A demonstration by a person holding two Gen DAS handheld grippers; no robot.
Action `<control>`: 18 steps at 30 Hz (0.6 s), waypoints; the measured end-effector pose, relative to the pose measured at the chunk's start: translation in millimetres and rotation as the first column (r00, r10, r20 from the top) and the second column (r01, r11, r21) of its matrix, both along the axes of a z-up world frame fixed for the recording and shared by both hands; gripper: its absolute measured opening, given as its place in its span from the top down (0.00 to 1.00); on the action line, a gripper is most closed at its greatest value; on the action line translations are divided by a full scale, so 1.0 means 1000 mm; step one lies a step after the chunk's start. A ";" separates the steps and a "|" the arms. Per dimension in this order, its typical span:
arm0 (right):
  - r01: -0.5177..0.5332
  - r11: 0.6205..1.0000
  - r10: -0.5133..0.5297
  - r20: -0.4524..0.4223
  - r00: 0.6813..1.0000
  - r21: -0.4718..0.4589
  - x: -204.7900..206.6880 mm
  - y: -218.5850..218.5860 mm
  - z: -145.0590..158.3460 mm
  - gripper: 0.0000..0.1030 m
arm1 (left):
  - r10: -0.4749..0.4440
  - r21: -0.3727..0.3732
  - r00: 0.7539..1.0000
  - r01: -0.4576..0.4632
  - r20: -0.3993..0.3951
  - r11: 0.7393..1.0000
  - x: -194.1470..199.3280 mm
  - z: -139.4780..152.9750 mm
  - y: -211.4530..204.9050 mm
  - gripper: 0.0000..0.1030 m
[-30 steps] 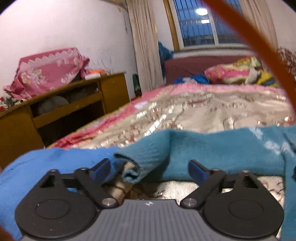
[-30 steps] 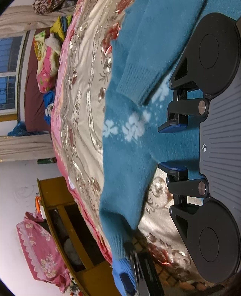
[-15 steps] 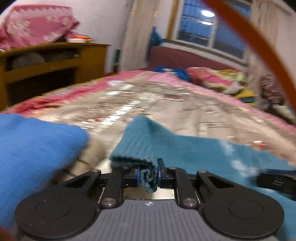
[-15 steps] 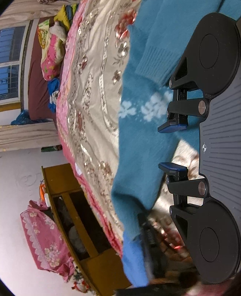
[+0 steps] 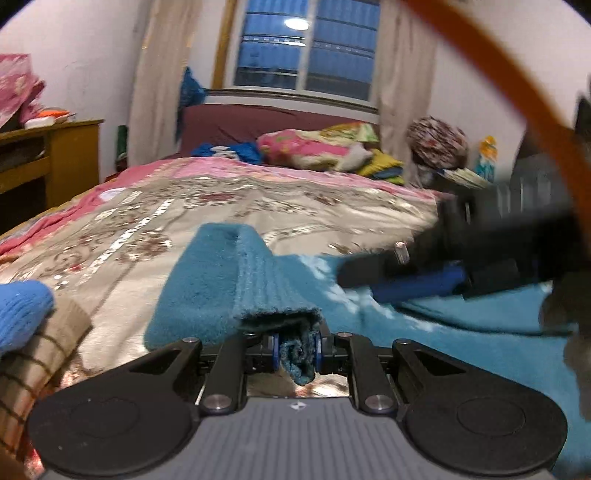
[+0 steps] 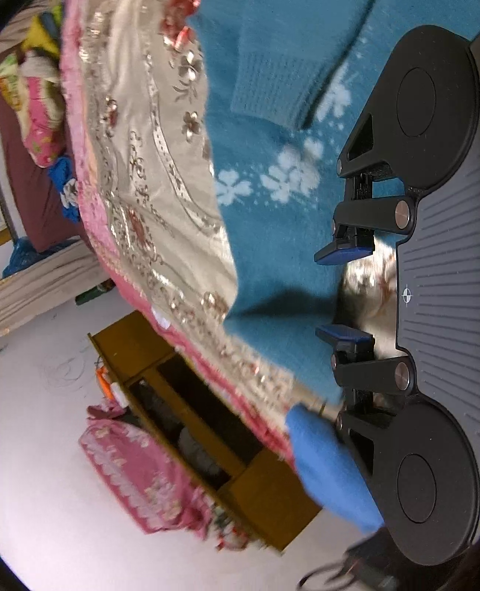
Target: Fold small clothes
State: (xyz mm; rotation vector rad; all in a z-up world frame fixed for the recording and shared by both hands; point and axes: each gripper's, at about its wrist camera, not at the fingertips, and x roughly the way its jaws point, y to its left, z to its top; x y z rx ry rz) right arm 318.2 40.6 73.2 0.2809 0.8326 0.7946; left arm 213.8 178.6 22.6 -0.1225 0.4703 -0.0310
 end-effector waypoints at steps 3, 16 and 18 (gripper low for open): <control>-0.036 0.999 0.036 -0.016 0.999 0.033 -0.002 -0.002 0.008 0.54 | -0.041 0.030 0.999 0.041 0.003 0.999 -0.002 -0.001 -0.013 0.78; -0.076 0.989 0.070 -0.054 0.996 -0.123 -0.006 0.015 -0.003 0.60 | -0.116 0.087 0.993 0.116 -0.004 0.989 -0.007 -0.003 -0.036 0.78; -0.058 0.993 0.050 -0.082 0.995 -0.107 -0.002 0.007 -0.005 0.68 | -0.124 0.078 0.992 0.124 -0.012 0.989 -0.007 -0.003 -0.036 0.77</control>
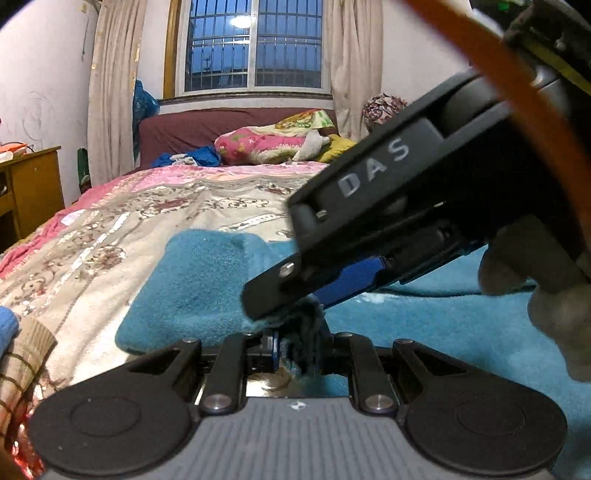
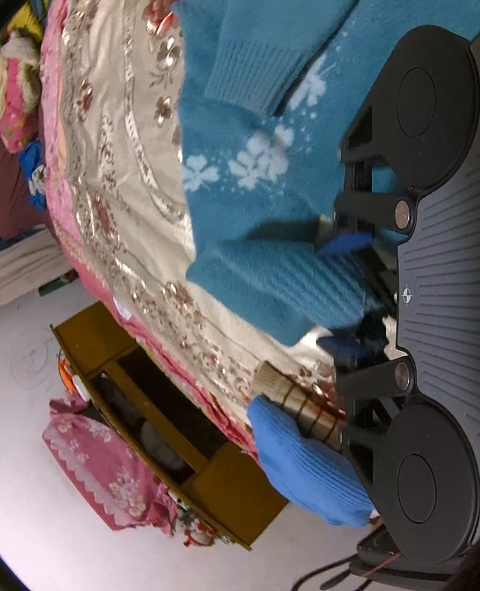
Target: Fold small clothes
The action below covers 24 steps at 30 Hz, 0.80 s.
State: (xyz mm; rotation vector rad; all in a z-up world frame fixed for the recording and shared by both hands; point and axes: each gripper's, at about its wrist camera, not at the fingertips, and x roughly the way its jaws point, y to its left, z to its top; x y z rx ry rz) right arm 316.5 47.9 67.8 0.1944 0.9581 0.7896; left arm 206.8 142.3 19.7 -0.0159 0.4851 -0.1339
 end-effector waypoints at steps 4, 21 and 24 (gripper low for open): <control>0.060 0.996 -0.055 -0.077 0.996 0.068 0.009 -0.022 -0.006 0.84 | -0.014 -0.034 1.000 0.014 0.001 0.999 -0.003 0.003 0.000 0.66; 0.262 0.946 -0.243 -0.117 0.963 0.193 0.032 -0.096 0.004 0.87 | 0.065 0.166 0.991 -0.085 0.120 0.982 0.002 -0.004 0.005 0.29; 0.293 0.931 -0.267 -0.144 0.953 0.219 0.037 -0.109 0.004 0.87 | 0.088 0.210 0.989 -0.112 0.121 0.971 0.005 -0.009 0.003 0.29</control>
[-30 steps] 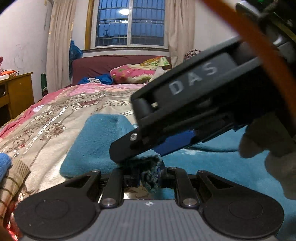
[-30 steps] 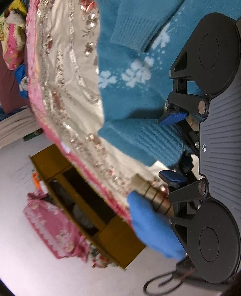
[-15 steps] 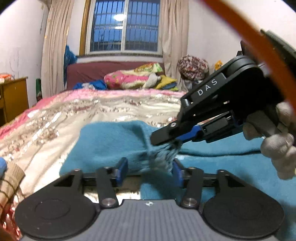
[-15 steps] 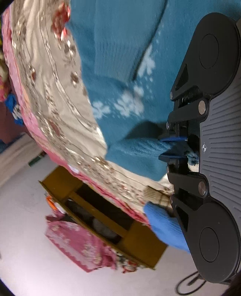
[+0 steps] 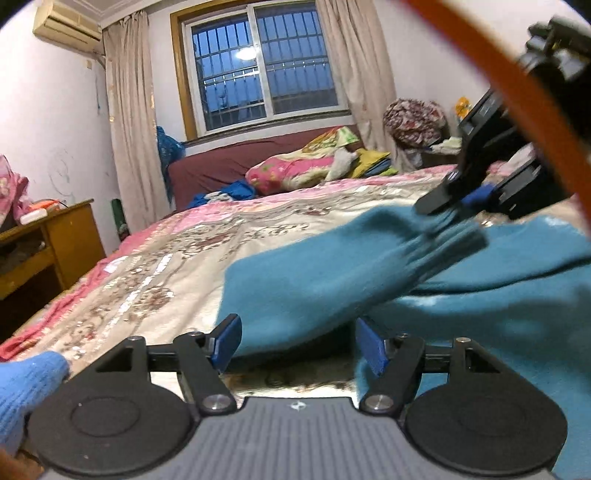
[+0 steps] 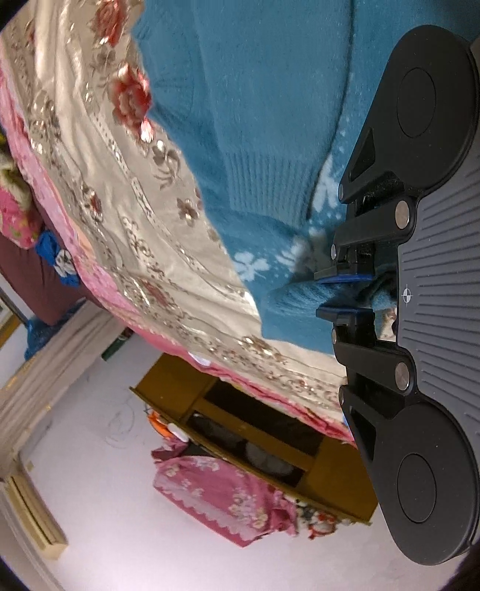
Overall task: Fold small clothes
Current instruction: 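Fold the held sweater side with the right tool toward the sweater center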
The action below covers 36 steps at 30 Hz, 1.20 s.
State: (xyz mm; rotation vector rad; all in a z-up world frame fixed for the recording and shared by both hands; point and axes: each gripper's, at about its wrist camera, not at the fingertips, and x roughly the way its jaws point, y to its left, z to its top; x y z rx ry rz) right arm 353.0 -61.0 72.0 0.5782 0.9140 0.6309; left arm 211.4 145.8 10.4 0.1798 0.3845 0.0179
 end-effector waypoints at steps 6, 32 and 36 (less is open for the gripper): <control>0.042 0.997 -0.043 0.006 0.999 0.071 0.004 -0.023 0.009 0.87 | 0.047 0.053 0.999 -0.046 -0.025 0.998 0.007 -0.014 -0.005 0.29; 0.378 0.923 -0.379 -0.007 0.926 0.073 0.019 -0.205 -0.001 0.91 | -0.163 0.274 0.983 0.179 -0.081 0.945 0.051 -0.008 -0.115 0.29; 0.435 0.901 -0.432 -0.077 0.898 0.016 0.022 -0.224 -0.038 0.92 | -0.192 0.316 0.975 0.218 -0.110 0.923 0.045 -0.007 -0.126 0.29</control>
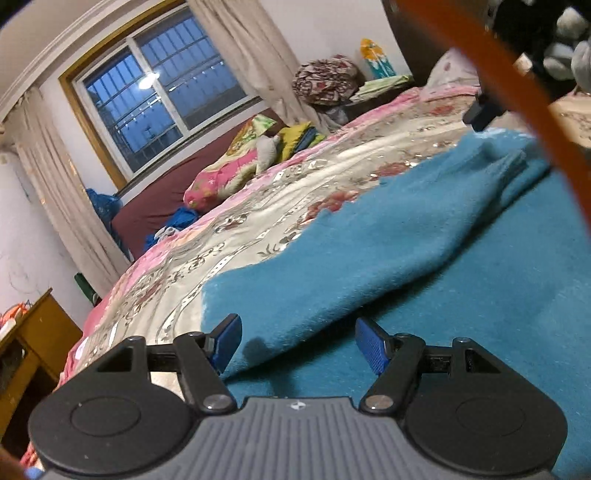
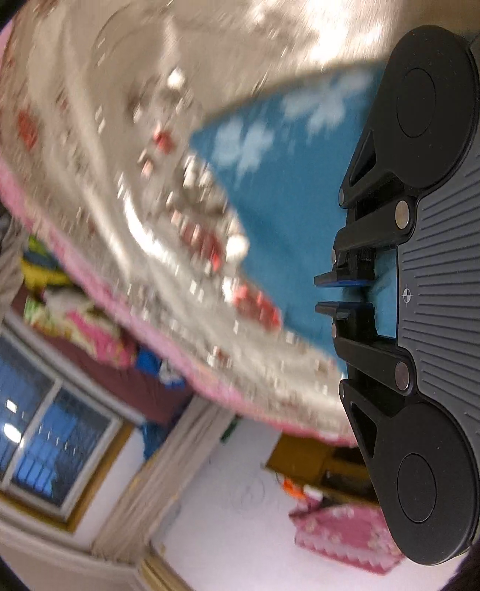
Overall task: Fold small clothes
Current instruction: 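Fold the held sweater side with the right tool toward the sweater center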
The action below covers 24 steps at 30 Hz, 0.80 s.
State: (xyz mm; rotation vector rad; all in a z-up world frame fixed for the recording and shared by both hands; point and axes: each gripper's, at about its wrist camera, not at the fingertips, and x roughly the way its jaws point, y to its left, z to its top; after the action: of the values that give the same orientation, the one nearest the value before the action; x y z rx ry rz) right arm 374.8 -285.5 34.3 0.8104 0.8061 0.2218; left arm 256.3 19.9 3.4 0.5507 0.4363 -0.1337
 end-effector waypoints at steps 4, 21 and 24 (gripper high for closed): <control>0.024 0.999 -0.023 -0.008 1.000 0.032 -0.007 -0.014 -0.012 0.88 | 0.007 -0.012 1.000 -0.007 -0.015 1.000 -0.006 0.008 0.000 0.29; -0.109 0.962 0.113 0.003 0.994 -0.251 0.004 0.034 -0.017 0.86 | 0.106 -0.111 0.994 -0.108 -0.028 0.988 -0.004 0.021 0.019 0.28; -0.109 0.967 0.115 0.012 0.993 -0.232 0.005 0.027 -0.011 1.00 | 0.116 -0.118 0.993 -0.118 -0.024 0.986 0.002 0.021 0.021 0.28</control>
State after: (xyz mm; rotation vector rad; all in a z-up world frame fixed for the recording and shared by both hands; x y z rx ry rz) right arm 379.7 -258.8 23.2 0.5423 0.8373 0.2328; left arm 258.0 40.4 24.5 0.4059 0.4729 -0.0508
